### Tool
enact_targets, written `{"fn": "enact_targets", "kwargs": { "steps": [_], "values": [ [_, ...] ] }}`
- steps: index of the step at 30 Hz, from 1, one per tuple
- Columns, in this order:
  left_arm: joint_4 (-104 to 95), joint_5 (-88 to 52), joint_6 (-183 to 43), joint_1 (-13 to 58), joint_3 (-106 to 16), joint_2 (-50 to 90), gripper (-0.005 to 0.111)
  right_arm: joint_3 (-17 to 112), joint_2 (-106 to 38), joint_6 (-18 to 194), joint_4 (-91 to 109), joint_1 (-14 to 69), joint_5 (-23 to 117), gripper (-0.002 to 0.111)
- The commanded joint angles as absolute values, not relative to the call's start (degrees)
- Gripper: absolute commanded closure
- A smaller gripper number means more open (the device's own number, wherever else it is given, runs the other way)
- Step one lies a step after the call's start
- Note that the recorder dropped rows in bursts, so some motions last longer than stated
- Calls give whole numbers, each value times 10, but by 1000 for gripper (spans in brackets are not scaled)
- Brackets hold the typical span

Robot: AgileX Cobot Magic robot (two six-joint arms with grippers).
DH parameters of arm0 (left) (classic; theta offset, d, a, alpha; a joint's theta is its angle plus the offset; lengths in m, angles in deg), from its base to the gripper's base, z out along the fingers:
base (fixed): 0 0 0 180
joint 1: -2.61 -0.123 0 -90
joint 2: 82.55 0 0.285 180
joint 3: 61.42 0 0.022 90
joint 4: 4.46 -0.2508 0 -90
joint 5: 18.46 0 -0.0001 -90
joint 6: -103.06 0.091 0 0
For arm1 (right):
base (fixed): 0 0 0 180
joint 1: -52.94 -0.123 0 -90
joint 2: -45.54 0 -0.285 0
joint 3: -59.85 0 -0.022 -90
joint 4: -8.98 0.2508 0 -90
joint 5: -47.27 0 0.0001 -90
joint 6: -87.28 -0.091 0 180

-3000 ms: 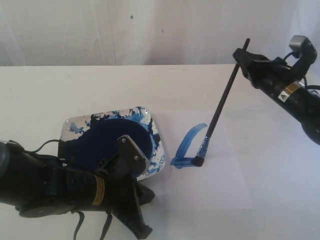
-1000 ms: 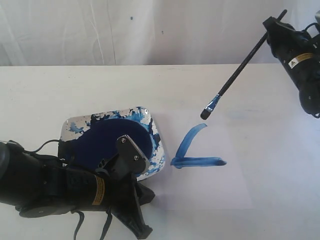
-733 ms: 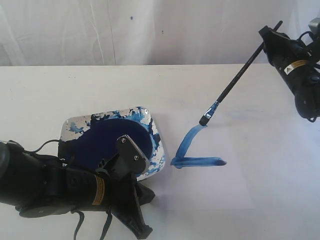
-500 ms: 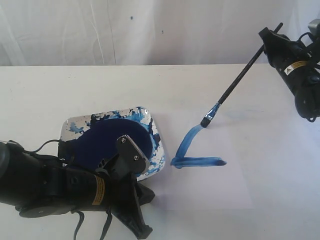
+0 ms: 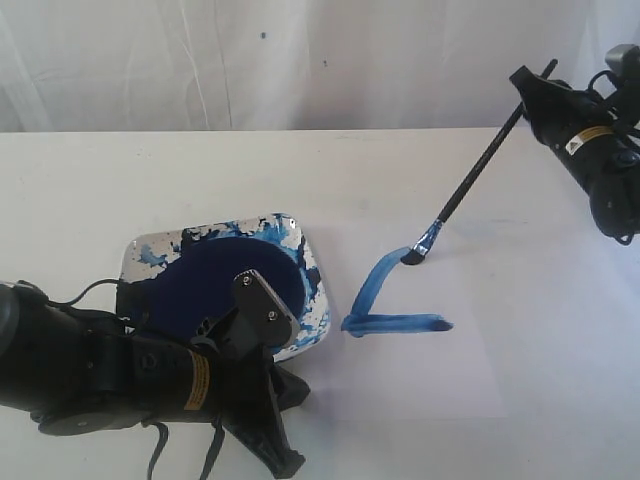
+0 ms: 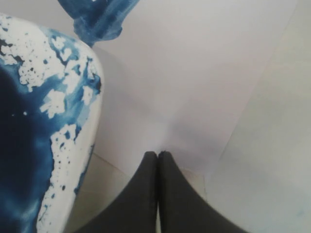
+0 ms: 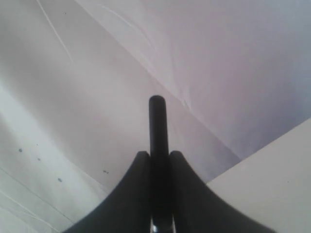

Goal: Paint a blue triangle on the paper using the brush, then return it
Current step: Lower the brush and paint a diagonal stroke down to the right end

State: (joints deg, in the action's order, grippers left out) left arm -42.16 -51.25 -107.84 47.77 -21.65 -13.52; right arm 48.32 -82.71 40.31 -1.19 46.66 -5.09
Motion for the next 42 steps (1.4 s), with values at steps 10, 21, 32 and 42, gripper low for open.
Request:
{"fn": "enact_targets", "kwargs": {
  "steps": [10, 21, 32, 42],
  "values": [
    [-422, -505, -1081, 479, -216, -137, 107, 488, -777, 412, -100, 467, 59, 108],
    [-422, -505, -1081, 479, -216, -137, 107, 488, -750, 402, -175, 467, 132, 108],
    [-422, -505, -1081, 479, -216, -137, 107, 488, -747, 330, -263, 467, 150, 108],
    [-422, -505, -1081, 479, -216, -137, 107, 488, -721, 322, -303, 467, 187, 108]
  ]
}}
